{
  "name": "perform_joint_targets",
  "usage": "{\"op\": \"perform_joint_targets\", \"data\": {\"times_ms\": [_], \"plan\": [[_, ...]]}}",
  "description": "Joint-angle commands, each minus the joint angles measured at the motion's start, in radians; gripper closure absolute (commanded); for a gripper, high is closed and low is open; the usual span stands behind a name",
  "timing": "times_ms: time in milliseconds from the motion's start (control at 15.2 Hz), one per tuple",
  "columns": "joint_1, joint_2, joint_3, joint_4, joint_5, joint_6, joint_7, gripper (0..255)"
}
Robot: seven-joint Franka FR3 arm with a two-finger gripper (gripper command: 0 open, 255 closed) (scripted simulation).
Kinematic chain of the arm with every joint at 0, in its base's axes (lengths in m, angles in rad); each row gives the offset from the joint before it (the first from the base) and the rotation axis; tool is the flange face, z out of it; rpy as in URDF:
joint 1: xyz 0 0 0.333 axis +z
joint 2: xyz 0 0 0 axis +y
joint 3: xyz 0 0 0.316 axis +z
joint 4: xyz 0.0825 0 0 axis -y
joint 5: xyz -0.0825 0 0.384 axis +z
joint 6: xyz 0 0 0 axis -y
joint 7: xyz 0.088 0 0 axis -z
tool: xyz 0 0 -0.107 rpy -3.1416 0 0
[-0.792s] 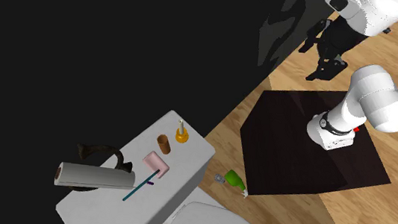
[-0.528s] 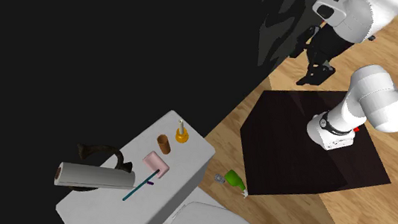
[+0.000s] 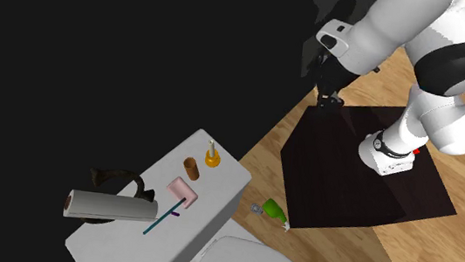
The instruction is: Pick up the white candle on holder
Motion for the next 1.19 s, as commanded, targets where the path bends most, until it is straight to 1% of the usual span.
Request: {"op": "perform_joint_targets", "data": {"times_ms": [0, 264, 594, 858, 1122], "plan": [[0.006, 0.066, -0.004, 0.001, 0.01, 0.085, -0.003, 0], [0.022, 0.199, -0.009, 0.031, 0.036, 0.222, -0.013, 0], [0.043, 0.375, -0.014, 0.101, 0.077, 0.369, -0.036, 0], [0.058, 0.52, -0.013, 0.184, 0.12, 0.464, -0.065, 0], [0.067, 0.665, -0.005, 0.29, 0.168, 0.537, -0.099, 0]]}}
